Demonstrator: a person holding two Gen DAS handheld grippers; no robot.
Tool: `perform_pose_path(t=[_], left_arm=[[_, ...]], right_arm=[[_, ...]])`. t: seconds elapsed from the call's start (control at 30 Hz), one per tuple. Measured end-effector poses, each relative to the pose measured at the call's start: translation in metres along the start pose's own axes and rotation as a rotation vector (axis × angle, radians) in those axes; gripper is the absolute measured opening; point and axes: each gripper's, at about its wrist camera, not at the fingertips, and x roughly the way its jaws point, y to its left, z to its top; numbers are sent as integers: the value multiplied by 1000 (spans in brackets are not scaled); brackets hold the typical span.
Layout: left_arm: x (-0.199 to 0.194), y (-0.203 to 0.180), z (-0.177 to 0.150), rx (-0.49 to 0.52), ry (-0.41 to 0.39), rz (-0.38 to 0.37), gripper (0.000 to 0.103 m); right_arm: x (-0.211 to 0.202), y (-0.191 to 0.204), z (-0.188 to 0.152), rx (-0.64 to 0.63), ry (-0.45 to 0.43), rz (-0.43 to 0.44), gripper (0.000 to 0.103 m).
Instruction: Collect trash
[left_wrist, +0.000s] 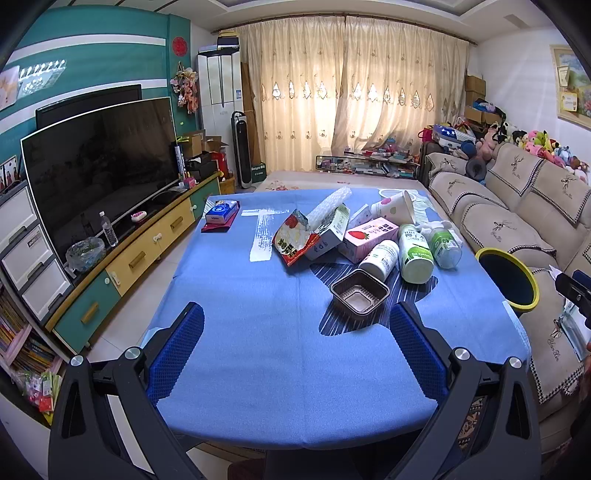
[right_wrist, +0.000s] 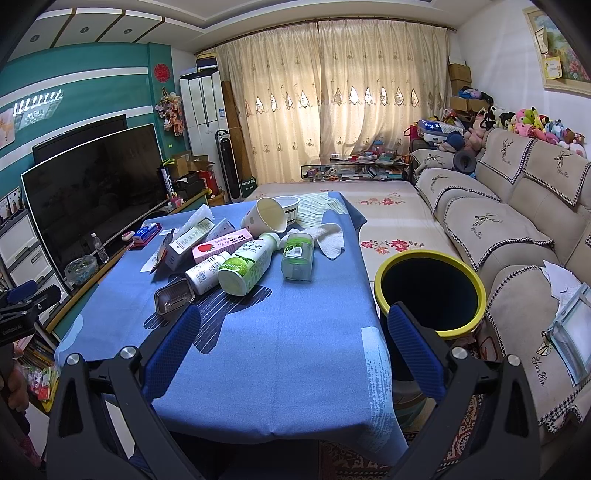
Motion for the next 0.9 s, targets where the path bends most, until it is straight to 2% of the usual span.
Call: perform_pose_path(t=[0.5,0.7,0.9], left_arm=[[12,-1,-1,-2,13,0,99],[23,7,8,1,10,24,99],[48,17,18,-2,19,42,99]], right_arm=[[14,0,-6,5,23,-1,97],[40,4,-6,8,55,7,97],[89,-4,2,58,97,14,97]])
